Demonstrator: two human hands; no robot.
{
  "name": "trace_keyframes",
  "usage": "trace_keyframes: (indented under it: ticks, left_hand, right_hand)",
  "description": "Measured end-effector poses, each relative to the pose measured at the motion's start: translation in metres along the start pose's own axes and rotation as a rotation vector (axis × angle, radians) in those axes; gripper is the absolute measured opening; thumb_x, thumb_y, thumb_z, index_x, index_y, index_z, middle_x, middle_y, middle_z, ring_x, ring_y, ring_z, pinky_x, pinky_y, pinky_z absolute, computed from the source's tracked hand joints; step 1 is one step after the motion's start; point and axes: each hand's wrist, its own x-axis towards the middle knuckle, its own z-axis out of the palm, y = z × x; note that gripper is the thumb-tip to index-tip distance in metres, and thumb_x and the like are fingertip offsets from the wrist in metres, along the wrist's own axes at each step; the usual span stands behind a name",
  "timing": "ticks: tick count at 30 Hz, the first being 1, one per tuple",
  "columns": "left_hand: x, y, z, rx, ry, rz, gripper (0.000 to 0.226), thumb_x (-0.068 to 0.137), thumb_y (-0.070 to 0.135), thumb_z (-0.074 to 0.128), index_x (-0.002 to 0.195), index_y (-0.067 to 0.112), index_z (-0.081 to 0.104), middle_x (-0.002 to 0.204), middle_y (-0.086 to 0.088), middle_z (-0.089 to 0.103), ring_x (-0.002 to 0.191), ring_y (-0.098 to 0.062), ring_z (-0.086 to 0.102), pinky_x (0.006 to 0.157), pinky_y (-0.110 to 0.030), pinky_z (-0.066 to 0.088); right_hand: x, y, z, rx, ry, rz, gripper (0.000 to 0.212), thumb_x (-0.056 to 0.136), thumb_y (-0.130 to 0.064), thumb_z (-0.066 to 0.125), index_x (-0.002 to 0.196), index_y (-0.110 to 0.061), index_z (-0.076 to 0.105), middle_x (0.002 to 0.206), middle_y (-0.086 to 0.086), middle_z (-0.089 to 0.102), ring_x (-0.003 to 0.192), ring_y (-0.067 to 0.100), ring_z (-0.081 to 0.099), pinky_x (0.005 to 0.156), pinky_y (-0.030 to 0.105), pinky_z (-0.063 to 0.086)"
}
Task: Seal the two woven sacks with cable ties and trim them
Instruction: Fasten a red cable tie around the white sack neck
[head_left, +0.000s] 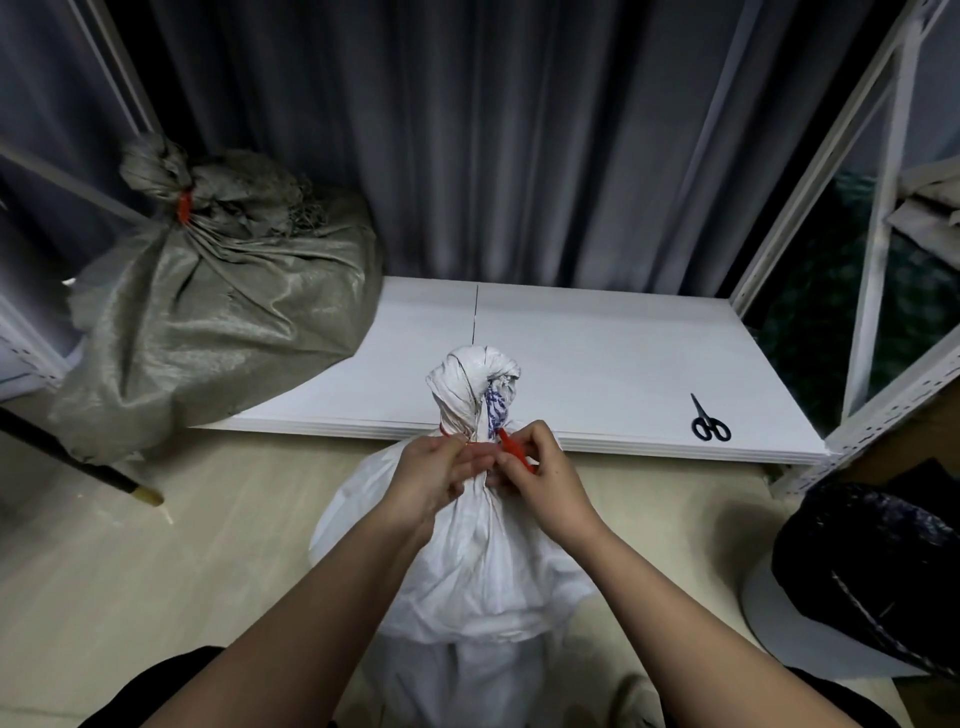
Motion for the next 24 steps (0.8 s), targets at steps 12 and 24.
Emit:
trace_keyframes:
  ticks: [12,24]
  left_hand:
    - [0.0002,-0.0043,0.0043,0.033,0.015,0.108,0.022,0.097,0.01,0.048,0.075,0.007,0.053,0.081,-0.006,0.071,0.06,-0.006,0.071,0.059,-0.017,0.05]
    - [0.0007,-0.0056,0.004,0.042,0.004,0.138,0.022,0.097,0.008,0.048,0.077,0.001,0.053,0.086,-0.014,0.071,0.066,-0.011,0.073,0.055,-0.013,0.053]
  right_hand:
    - [0.0008,0.0025,-0.0032,0.136,0.0,0.063,0.019,0.097,-0.001,0.042,0.088,-0.017,0.038,0.089,0.014,0.07,0.063,0.017,0.069,0.06,0.025,0.054]
    - [0.0042,0.0073,-0.0006,0.181,0.0,0.077,0.015,0.098,-0.002,0.04,0.09,-0.015,0.036,0.084,0.009,0.069,0.062,0.015,0.069,0.057,0.022,0.053]
